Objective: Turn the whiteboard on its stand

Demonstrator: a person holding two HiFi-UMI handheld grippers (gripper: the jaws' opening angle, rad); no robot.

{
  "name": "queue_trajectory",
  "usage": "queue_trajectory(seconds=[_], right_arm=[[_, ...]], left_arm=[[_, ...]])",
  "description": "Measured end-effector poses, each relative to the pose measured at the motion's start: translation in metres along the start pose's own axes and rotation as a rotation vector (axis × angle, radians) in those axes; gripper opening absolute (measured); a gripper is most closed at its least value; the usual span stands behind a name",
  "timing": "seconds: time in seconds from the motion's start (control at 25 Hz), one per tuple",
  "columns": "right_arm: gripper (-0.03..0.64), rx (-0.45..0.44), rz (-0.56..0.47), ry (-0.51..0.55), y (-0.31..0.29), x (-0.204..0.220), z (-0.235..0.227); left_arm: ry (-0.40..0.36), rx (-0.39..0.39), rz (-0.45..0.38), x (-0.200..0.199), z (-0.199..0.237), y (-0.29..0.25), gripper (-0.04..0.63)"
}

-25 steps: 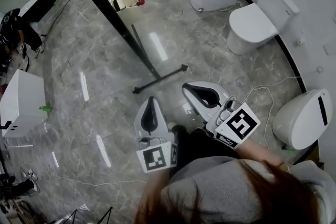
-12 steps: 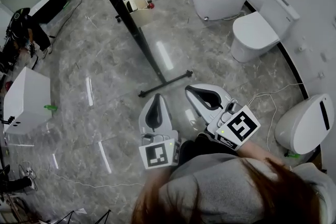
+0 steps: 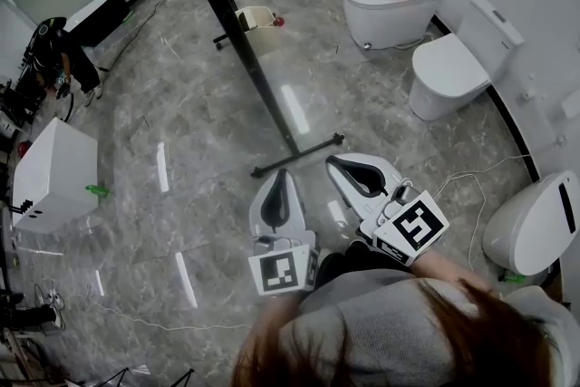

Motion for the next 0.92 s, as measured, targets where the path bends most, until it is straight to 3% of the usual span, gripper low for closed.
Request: queue_trajectory(seconds=[0.64, 0.92], right_arm=[[0.004, -0.014, 0.01, 0.018, -0.0063, 0.0014, 0.0009], [0.004, -0.015, 0.004, 0.011, -0.0097, -0.003, 0.0004]], left_arm=[[0.02, -0.027, 0.024, 0.0011, 0.0043, -0.0061, 0.0], [0.011, 0.007, 0.006, 0.0007, 0.0017, -0.0084, 0.0]])
Point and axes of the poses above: the fingertips, and each gripper's own axes: y backward along the fingers, z to its left, x out of its underside, the point moved 4 cm from there along y, backward along the fingers, and after that the axes turned 13 degrees about -x, right-handed, at the moved point
